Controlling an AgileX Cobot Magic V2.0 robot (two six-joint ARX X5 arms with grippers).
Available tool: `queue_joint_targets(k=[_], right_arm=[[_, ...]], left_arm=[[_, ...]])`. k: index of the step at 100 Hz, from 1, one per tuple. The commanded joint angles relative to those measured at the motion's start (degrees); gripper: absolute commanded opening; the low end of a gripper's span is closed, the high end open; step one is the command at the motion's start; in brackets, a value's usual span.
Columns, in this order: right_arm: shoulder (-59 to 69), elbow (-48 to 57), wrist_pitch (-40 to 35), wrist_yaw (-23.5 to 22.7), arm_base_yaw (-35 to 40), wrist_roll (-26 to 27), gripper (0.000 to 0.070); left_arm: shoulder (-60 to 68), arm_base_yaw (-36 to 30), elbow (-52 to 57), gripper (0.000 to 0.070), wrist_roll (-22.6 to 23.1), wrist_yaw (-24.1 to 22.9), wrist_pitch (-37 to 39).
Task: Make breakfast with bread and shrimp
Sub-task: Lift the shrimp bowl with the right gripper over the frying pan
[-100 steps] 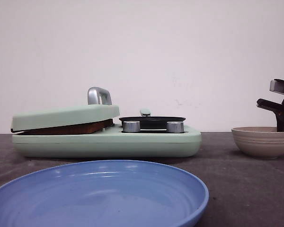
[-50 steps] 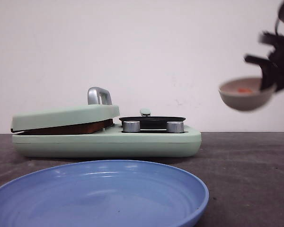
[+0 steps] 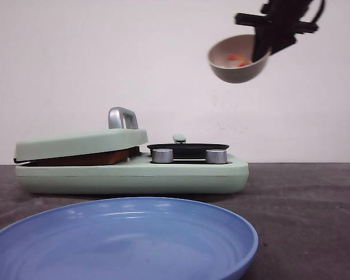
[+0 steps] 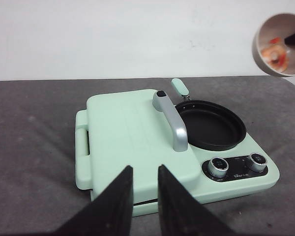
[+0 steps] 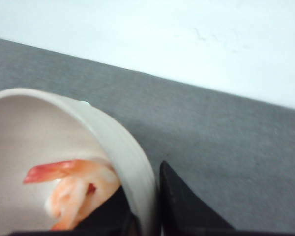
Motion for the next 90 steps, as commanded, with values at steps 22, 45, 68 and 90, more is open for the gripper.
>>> queue_joint_targets(k=[22, 45, 68, 90], right_arm=[[5.2, 1.4, 5.0, 1.3, 2.7, -0.3, 0.0], [9.7, 1.4, 8.5, 1.7, 4.9, -1.6, 0.0], [13.0, 1.4, 12.7, 7.9, 8.1, -9.8, 0.0], [14.2, 1.4, 19.9, 16.3, 11.1, -23.2, 0.0]], left_arm=[[0.1, -0.2, 0.1, 0.0023, 2.4, -0.1, 0.5], [0.1, -0.2, 0.1, 0.0023, 3.5, -0.1, 0.5], [0.1, -0.2, 0.1, 0.0023, 3.5, -0.1, 0.4], [0.1, -0.2, 0.1, 0.0023, 3.5, -0.1, 0.1]])
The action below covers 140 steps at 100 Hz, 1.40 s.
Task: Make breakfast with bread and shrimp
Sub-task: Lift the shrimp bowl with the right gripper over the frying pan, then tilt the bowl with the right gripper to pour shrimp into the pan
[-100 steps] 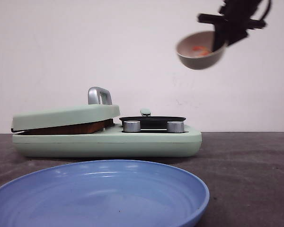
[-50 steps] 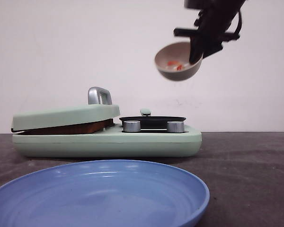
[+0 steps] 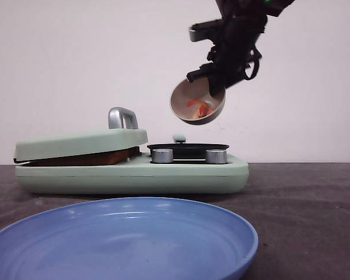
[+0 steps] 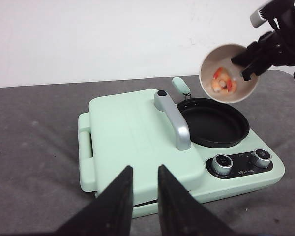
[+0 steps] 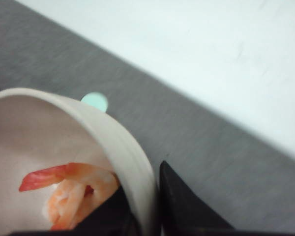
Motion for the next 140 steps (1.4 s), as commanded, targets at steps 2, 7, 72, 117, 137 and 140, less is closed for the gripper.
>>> queue_joint_targets(k=[2, 7, 72, 117, 137, 140], right_arm=[[1.3, 1.4, 3.0, 2.1, 1.0, -8.5, 0.0], [1.3, 1.4, 3.7, 2.3, 1.4, -10.8, 0.0], [1.5, 1.3, 18.1, 11.4, 5.1, -31.4, 0.0], [1.5, 1.2, 27.8, 14.1, 7.9, -38.9, 0.0], [1.5, 0.9, 29.6, 15.6, 8.3, -40.9, 0.0], [1.5, 0.9, 29.6, 15.6, 8.3, -40.9, 0.0]], left_arm=[[0.1, -0.2, 0.1, 0.0023, 1.0, -0.1, 0.0], [0.1, -0.2, 0.1, 0.0023, 1.0, -0.1, -0.4], [0.1, -0.2, -0.9, 0.0023, 1.0, -0.1, -1.0], [0.0, -0.2, -1.3, 0.0023, 2.6, -0.1, -1.0], [-0.4, -0.2, -1.3, 0.0023, 3.5, 0.1, -1.0], [-0.6, -0.2, -1.3, 0.0023, 3.7, 0.1, -1.1]])
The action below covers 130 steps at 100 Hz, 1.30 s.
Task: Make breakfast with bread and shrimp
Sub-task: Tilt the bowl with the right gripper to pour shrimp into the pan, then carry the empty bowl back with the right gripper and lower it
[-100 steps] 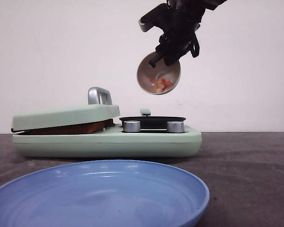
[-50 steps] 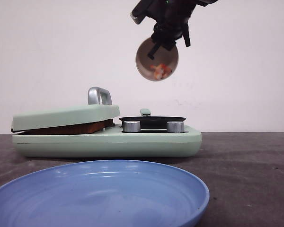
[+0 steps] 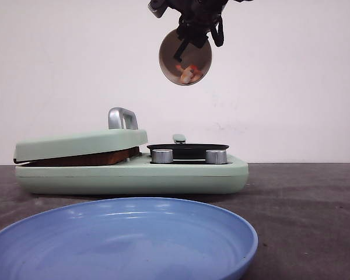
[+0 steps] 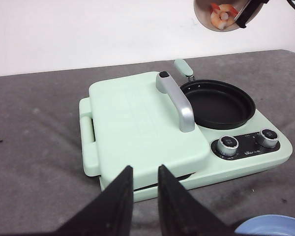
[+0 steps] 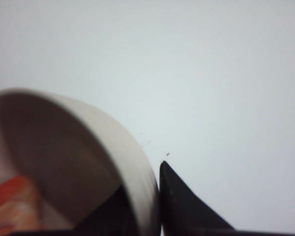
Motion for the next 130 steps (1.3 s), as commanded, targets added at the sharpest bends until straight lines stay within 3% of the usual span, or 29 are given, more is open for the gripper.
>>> queue_joint_targets(k=[1, 44, 73, 111, 130], right_arm=[[1.5, 0.9, 1.3, 0.4, 0.5, -0.8, 0.0], [1.5, 0.6, 2.4, 2.8, 0.9, -0.6, 0.0], [1.5, 0.5, -4.0, 4.8, -0.1, 6.4, 0.0], [1.1, 0.5, -18.4, 8.8, -4.9, 21.7, 0.0002], [0.0, 0.5, -27.0, 8.3, -7.5, 35.2, 0.0002]], left_arm=[[-0.3, -0.2, 0.1, 0.0023, 1.4, 0.1, 0.5], [-2.6, -0.2, -0.3, 0.0023, 2.8, 0.1, -0.7], [-2.6, -0.2, -0.3, 0.0023, 2.6, 0.1, -0.7], [-2.6, -0.2, -0.3, 0.0023, 1.3, 0.1, -0.7], [-2.6, -0.2, -0.3, 0.0023, 1.3, 0.1, -0.8]])
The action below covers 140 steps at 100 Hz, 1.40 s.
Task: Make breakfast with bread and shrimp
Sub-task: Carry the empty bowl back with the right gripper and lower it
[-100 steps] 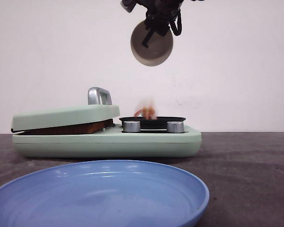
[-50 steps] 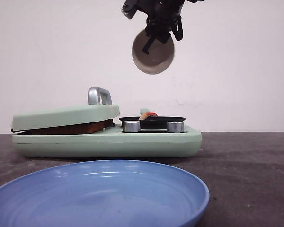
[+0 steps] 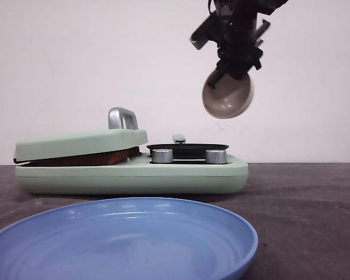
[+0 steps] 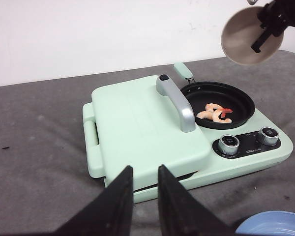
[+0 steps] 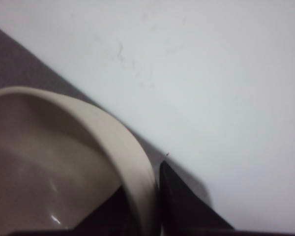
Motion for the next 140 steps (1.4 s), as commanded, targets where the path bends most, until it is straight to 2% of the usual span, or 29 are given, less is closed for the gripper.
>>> queue_joint_targets(k=[1, 13, 29, 52, 67, 77, 120, 140], right_arm=[[0.0, 0.9, -2.9, -0.9, -0.6, 11.0, 0.0002], [-1.3, 0.9, -10.5, -5.1, -3.1, 20.9, 0.0002], [-3.0, 0.9, -20.2, -13.1, -7.6, 31.8, 0.0002], [-5.1, 0.9, -29.2, -24.6, -15.2, 39.3, 0.0002], [-5.3, 0.9, -34.3, -33.7, -19.8, 41.7, 0.0002], [-5.3, 0.9, -37.0, -37.7, -22.1, 42.2, 0.0002], [-5.3, 0.9, -41.1, -51.1, -28.2, 42.6, 0.0002], [-5.3, 0.9, -42.1, -54.9, -30.0, 42.7, 0.0002]], left_arm=[[0.1, -0.2, 0.2, 0.0023, -0.1, 0.1, 0.4], [0.1, -0.2, 0.2, 0.0023, -0.1, 0.1, 0.4], [0.1, -0.2, 0.2, 0.0023, -0.2, 0.5, 0.4], [0.1, -0.2, 0.2, 0.0023, -0.2, 0.8, 0.1], [0.1, -0.2, 0.2, 0.0023, -0.2, 1.6, -0.9], [0.1, -0.2, 0.2, 0.0023, -0.2, 1.6, -1.0], [0.1, -0.2, 0.2, 0.0023, -0.9, 1.6, -0.8], [0.1, -0.2, 0.2, 0.0023, -1.2, 1.6, -0.6]])
